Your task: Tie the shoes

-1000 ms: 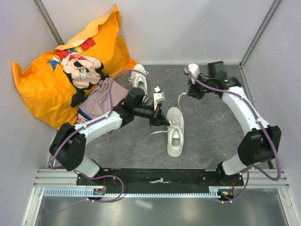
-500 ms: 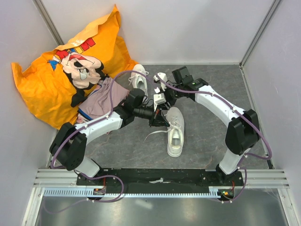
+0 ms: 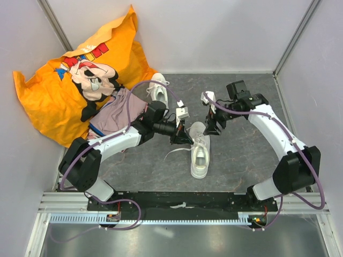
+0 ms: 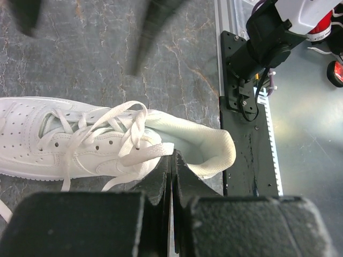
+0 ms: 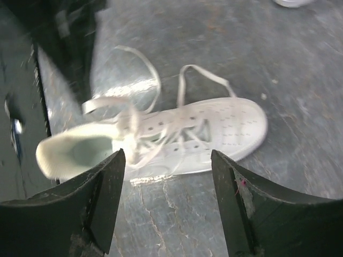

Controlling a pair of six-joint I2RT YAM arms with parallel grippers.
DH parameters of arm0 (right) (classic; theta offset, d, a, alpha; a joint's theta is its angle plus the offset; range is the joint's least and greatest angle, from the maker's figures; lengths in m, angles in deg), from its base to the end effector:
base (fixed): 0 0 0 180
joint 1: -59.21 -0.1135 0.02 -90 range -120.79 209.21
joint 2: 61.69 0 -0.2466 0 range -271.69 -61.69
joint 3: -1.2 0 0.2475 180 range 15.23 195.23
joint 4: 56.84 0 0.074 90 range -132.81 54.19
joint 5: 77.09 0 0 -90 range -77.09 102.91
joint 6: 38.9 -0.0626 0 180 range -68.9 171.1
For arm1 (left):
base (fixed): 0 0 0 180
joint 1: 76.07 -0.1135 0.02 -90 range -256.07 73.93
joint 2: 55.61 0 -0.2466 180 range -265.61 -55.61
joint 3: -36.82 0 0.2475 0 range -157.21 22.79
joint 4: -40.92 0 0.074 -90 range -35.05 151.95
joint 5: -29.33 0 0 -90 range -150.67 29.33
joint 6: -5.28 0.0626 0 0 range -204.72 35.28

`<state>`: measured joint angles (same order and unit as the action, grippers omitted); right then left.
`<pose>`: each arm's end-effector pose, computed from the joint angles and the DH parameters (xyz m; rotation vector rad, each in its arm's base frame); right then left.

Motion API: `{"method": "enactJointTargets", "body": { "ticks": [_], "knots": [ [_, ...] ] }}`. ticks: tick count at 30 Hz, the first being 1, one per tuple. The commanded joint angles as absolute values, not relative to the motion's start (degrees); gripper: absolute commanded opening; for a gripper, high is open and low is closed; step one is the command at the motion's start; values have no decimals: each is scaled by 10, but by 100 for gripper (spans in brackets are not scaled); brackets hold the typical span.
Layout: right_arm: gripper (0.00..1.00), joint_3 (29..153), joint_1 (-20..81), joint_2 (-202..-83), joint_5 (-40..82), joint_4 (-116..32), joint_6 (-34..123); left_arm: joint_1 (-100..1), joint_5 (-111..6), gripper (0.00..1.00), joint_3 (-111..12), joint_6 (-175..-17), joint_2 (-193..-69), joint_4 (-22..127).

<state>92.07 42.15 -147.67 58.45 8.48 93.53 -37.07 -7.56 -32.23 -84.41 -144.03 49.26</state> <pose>0.2808 0.1329 0.2781 -1.3936 1.9135 0.8271 0.2370 -0.2563 0.2260 1.2554 1.6991 -1.3585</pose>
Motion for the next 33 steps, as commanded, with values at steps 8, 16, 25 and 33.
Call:
{"method": "enactJointTargets", "body": {
  "ticks": [8, 16, 25, 33],
  "knots": [
    [77, 871, 358, -1448, 655, 76, 1107, -369, -36, 2, -351, -801, -1446, 498],
    [66, 874, 329, -1451, 667, 87, 1138, -369, -17, 2, -351, -796, -1445, 498],
    [57, 873, 298, -1451, 656, 99, 1144, -369, -8, 2, -352, -795, -1448, 493],
    [59, 861, 304, -1440, 657, 96, 1127, -370, -15, 2, -338, -801, -1444, 477]
  ]
}}
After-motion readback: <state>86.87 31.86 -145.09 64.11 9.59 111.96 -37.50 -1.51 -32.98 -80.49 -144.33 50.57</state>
